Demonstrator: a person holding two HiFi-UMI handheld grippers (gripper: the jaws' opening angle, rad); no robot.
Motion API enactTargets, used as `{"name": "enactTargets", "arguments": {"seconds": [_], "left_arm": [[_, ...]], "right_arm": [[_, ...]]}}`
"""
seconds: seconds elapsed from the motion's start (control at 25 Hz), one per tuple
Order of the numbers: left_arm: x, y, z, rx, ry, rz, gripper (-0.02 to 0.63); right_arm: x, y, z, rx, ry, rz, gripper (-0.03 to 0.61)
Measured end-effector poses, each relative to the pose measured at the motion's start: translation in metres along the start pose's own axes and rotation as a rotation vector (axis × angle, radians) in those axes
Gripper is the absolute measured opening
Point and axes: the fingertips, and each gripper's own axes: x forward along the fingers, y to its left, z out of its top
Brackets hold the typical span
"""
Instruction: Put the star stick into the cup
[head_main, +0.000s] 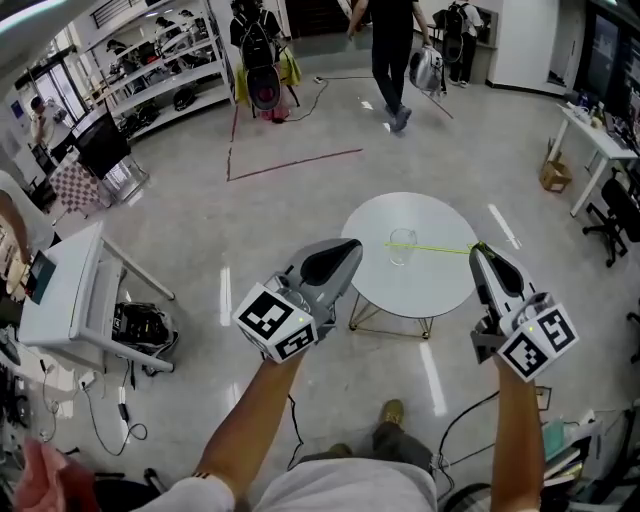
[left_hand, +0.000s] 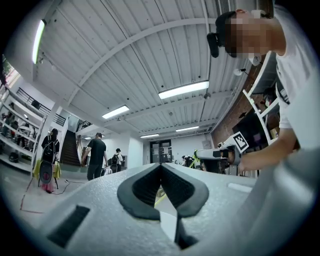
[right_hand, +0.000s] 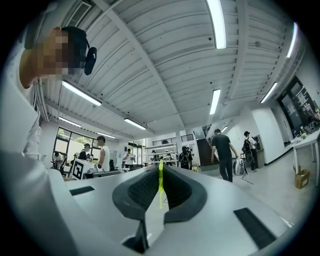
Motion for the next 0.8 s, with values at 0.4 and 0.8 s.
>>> {"name": "enactTargets", "arguments": {"seconds": [0.4,0.8], "left_arm": [[0.084,0.029,-0.021,0.025,0.021,0.07,0.015],[0.163,0.059,-0.05,0.06,0.053,0.14,0.015]], "right_arm": [[0.029,-0.095,-0.009,-0.039,0.049,0.044,0.025],[0.063,-0.171,-0.041,-0.058,0.139,0.14,0.025]]}}
